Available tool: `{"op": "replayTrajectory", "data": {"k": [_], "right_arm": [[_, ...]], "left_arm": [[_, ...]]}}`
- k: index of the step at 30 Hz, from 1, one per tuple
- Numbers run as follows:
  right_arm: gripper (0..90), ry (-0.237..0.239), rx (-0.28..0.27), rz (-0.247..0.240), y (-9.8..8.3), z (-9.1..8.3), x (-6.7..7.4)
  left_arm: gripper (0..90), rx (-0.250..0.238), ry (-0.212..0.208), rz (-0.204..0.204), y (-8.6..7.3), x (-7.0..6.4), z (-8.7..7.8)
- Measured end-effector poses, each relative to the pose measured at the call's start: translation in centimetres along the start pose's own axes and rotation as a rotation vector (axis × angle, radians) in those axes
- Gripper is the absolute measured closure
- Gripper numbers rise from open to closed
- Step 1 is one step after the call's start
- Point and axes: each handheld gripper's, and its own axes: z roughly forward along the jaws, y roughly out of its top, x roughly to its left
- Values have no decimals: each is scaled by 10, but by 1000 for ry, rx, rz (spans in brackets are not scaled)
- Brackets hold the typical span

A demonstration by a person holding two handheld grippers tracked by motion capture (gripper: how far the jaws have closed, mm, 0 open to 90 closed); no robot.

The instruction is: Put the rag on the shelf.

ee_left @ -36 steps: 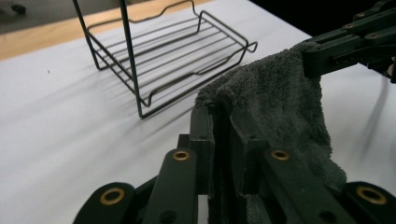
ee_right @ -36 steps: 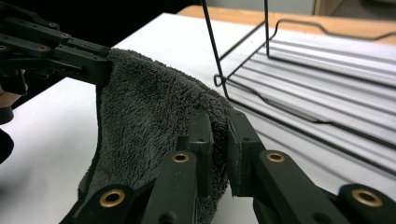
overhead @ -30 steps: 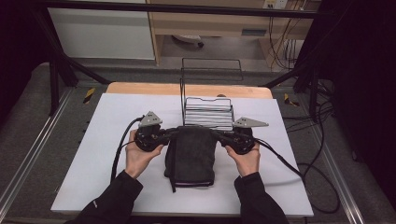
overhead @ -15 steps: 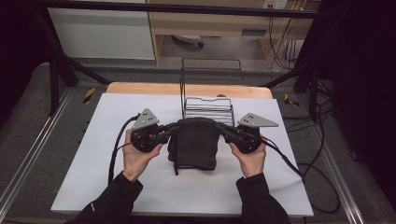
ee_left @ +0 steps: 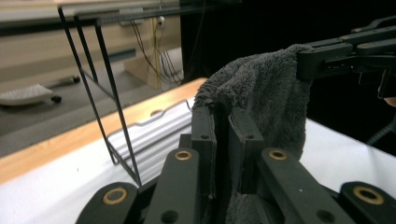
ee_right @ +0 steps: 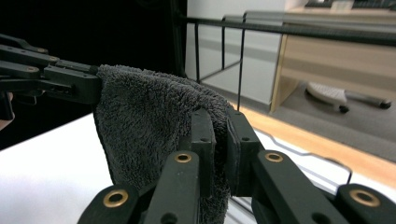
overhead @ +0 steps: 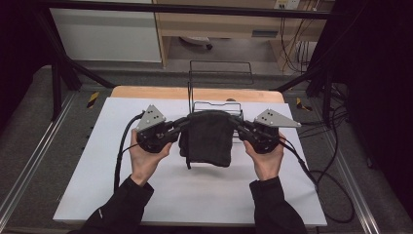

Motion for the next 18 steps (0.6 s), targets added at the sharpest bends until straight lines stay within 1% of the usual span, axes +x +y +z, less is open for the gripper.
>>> {"op": "replayTrajectory", "data": {"k": [4, 7, 10, 15, 16, 18], "right_arm": [[837, -17, -35, -7, 10, -4, -1], [837, -24, -63, -9, 18, -7, -1], [837, -25, -67, -11, 22, -8, -1], [837, -45, -107, -26, 37, -12, -2], [837, -57, -120, -38, 44, -13, -2], [837, -62, -125, -44, 48, -14, -2]], "left_arm": [[816, -33, 7, -2, 10, -1, 0], [817, -53, 21, 10, 16, -2, 0], [817, -70, 30, 15, 23, -3, 0], [817, -111, 32, 7, 37, -3, 1], [817, -117, 32, 9, 39, -3, 1], [817, -135, 36, 8, 44, -3, 1]]}}
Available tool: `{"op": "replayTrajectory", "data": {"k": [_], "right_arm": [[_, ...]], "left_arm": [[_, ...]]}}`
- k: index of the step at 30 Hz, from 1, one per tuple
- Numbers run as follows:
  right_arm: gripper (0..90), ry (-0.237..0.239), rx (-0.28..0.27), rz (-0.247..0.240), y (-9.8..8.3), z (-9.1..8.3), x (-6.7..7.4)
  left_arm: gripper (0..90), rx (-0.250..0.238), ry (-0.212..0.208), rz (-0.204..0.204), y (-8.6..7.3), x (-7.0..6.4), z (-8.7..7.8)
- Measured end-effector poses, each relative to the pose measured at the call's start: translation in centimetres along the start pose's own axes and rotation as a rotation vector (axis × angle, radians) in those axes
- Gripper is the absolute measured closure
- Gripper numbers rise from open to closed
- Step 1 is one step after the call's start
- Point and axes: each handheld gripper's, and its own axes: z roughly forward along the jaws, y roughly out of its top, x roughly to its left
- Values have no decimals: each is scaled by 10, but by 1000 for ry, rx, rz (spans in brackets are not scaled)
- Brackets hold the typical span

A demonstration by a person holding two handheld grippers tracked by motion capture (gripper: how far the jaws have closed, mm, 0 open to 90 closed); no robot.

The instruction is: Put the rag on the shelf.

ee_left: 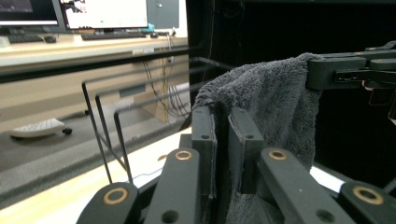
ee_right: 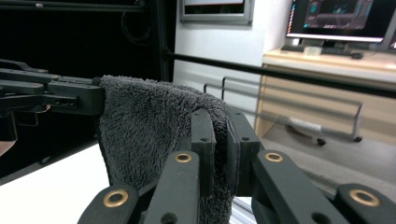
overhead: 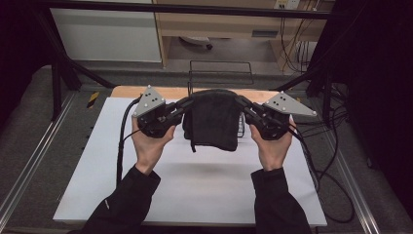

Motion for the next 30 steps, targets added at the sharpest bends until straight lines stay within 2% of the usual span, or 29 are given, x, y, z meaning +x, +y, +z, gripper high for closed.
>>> {"op": "replayTrajectory", "data": {"k": [15, 24, 30], "right_arm": [[838, -59, -118, -22, 43, 5, -9], [839, -87, -148, -48, 69, 14, -15], [839, -99, -163, -56, 84, 19, -20]], "left_arm": [[817, -117, 32, 10, 40, 5, 12], [817, -142, 57, 28, 65, 12, 20], [817, -153, 65, 25, 81, 16, 27]]}}
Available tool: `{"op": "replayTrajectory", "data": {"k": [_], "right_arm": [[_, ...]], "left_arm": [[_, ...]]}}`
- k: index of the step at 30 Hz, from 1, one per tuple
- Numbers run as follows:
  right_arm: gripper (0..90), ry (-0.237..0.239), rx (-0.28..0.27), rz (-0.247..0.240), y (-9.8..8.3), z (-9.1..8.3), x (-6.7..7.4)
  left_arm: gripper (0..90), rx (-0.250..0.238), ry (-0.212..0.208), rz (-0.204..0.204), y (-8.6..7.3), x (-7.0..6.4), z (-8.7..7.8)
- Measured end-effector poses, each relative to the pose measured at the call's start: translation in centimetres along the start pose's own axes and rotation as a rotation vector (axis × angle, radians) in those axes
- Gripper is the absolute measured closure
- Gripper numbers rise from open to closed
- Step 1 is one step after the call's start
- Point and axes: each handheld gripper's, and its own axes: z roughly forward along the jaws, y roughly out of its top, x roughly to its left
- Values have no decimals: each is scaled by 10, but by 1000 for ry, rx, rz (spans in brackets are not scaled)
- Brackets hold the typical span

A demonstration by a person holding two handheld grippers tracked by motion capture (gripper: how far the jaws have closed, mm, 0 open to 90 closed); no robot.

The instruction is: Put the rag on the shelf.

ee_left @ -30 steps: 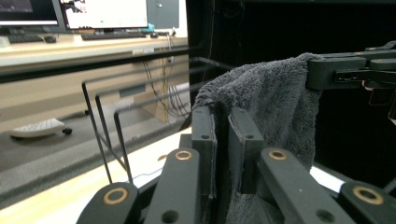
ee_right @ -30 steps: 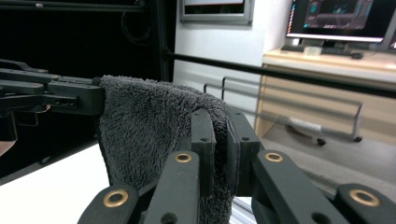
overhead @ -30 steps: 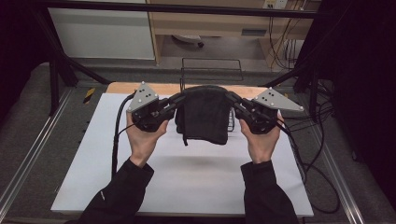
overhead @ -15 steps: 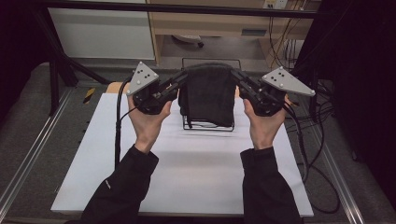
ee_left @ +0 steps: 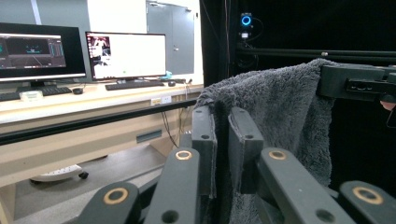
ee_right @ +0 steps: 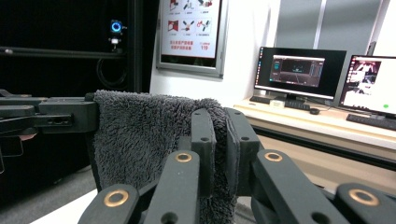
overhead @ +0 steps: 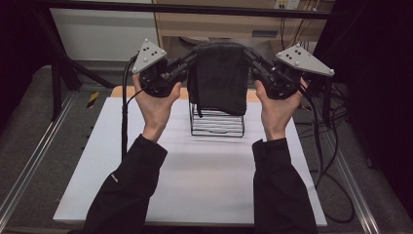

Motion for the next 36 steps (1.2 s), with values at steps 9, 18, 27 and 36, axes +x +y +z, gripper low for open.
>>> {"op": "replayTrajectory", "data": {"k": [9, 18, 27, 36], "right_arm": [[839, -18, -35, 7, 16, 11, -10], [839, -17, -70, 16, 31, 23, -20], [839, -29, -77, 27, 46, 43, -30], [839, -49, -60, 24, 45, 63, -43]], "left_arm": [[818, -8, 3, 12, 21, 4, 14], [818, -26, 11, 27, 40, 8, 26], [817, -15, 45, 50, 58, 17, 41], [818, 0, 39, 13, 56, 32, 55]]}}
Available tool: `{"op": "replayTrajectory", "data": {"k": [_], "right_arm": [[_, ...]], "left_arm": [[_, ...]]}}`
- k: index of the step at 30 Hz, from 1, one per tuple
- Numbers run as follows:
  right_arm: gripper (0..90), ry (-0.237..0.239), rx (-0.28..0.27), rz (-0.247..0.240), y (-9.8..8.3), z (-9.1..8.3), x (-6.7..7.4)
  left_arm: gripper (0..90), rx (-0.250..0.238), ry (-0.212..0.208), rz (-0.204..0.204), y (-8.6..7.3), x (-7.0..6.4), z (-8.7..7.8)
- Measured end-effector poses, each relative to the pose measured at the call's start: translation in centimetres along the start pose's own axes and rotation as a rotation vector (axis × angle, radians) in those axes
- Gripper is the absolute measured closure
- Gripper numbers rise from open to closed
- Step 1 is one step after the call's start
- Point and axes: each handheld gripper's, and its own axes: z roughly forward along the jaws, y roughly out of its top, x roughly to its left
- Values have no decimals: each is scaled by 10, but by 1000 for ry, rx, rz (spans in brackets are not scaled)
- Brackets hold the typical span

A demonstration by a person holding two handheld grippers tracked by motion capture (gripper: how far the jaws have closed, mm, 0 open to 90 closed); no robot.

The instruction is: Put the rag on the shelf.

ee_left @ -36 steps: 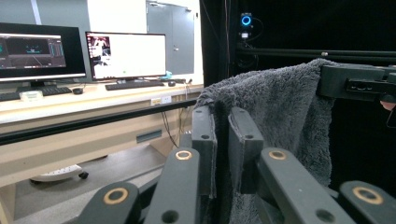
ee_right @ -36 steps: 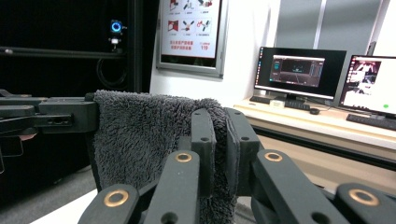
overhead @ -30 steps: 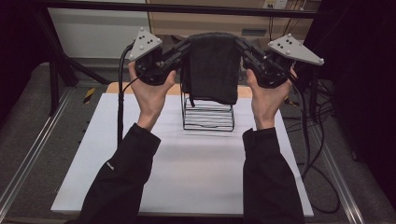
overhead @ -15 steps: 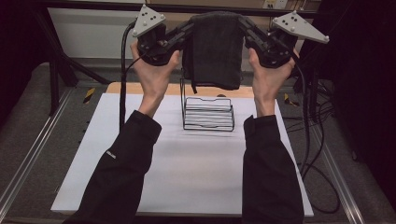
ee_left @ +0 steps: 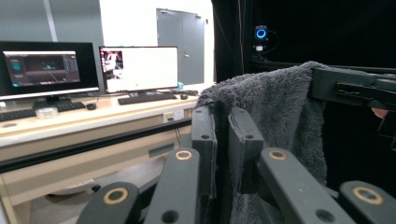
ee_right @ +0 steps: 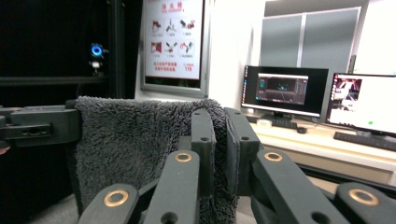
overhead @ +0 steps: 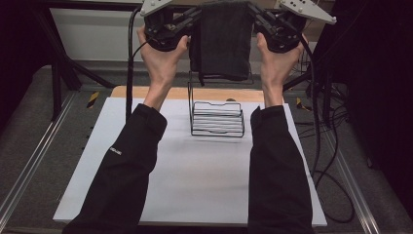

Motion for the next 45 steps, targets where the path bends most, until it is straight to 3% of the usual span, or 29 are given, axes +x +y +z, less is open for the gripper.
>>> {"op": "replayTrajectory", "data": {"k": [5, 9, 23, 25, 34, 45], "right_arm": [[839, -4, 42, -21, -10, 10, -7], [838, 6, 60, -29, -21, 14, -12], [838, 36, 133, -43, -54, 6, -9], [838, 37, 138, -44, -57, 4, -9], [838, 33, 162, -34, -69, 1, -13], [837, 69, 132, -44, -71, -15, -9]], "left_arm": [[818, 16, -6, -3, -14, 9, 8], [817, 26, -19, -35, -27, 17, 13], [817, 72, -52, -1, -59, 20, 8], [817, 79, -49, 16, -62, 19, 7], [817, 112, -55, 25, -72, 15, 12], [817, 73, -96, 49, -72, 10, -4]]}}
